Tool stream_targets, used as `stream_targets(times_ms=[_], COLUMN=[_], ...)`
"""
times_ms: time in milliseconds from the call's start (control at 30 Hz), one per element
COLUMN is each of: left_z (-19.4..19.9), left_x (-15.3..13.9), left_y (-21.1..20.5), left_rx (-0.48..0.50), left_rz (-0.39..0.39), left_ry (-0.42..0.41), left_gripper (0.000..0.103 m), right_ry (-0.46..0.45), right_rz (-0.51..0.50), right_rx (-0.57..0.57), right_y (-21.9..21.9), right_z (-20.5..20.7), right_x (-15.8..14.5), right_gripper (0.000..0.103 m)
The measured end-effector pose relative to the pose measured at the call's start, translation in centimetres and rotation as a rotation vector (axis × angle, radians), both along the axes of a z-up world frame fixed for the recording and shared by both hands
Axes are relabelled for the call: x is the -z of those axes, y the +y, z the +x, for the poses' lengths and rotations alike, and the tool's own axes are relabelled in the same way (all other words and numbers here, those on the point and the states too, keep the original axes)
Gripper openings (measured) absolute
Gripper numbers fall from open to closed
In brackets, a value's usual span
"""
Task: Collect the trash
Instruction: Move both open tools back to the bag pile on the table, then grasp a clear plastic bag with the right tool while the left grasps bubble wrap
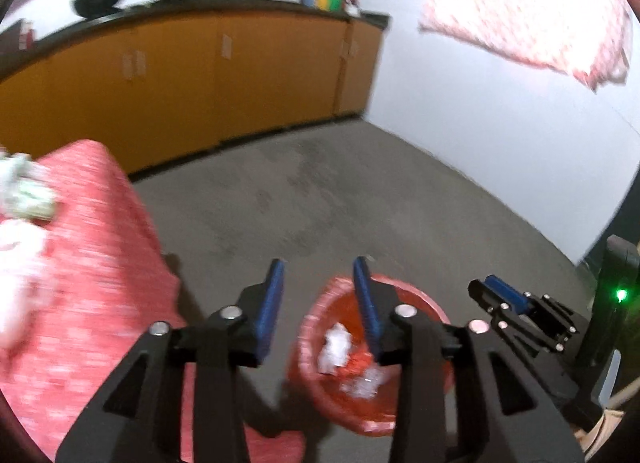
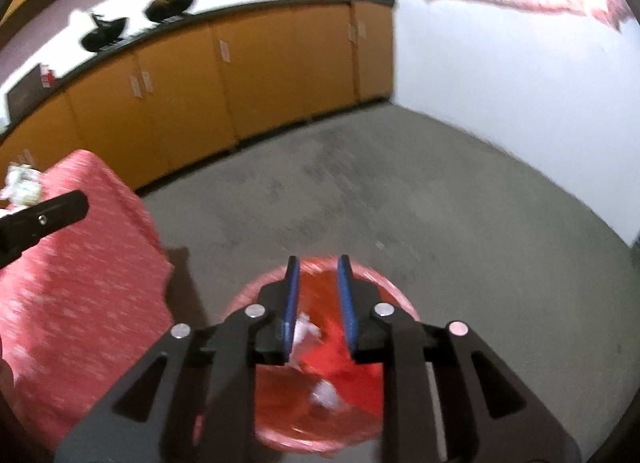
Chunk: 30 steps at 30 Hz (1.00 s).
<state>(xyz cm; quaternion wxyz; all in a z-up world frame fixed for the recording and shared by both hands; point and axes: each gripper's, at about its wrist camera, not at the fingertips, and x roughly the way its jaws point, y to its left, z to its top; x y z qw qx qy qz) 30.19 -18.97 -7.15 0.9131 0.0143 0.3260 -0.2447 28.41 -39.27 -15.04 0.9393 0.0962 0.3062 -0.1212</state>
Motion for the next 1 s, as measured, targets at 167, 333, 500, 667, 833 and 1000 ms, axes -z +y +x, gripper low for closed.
stream_targets(times_ms=[167,333,500,667,833,1000], left_z=[-1.5,-3.7,-4.8,-5.8,-6.5,-7.1], left_x=[-3.2,-4.5,-4.3,-2.9,-2.1,-1.6], left_y=[9.8,20.0,28.1,34.0,36.9,37.8], left_rx=[-0.158,-0.374,-0.580,-0.715,-0.766,-0.773], left_rz=[-0.017,0.035,0.074,0.089,0.068,0.060], left_ry=[-0.077,-0.158,-0.168,-0.147,-0.129,-0.128], left_gripper=[0.051,0.060,0.062,0.062,0.062,0.062], right_ry=[-0.079,-0.092,-0.072,-0.010,0.035,0.102], right_rz=[0.060,0.129,0.131,0.156,0.132,0.134], right_rx=[-0.179,-0.390,-0.516,-0.557,-0.543,-0.519], right_y=[6.9,16.4,24.6,29.8,31.9,33.0], right_z=[1.7,3.6,4.9,6.4,8.3,9.8], right_x=[-5.1,-8.1,-8.7,-8.0,-6.8,-5.4], right_gripper=[0.040,0.045,0.045,0.045,0.045,0.046])
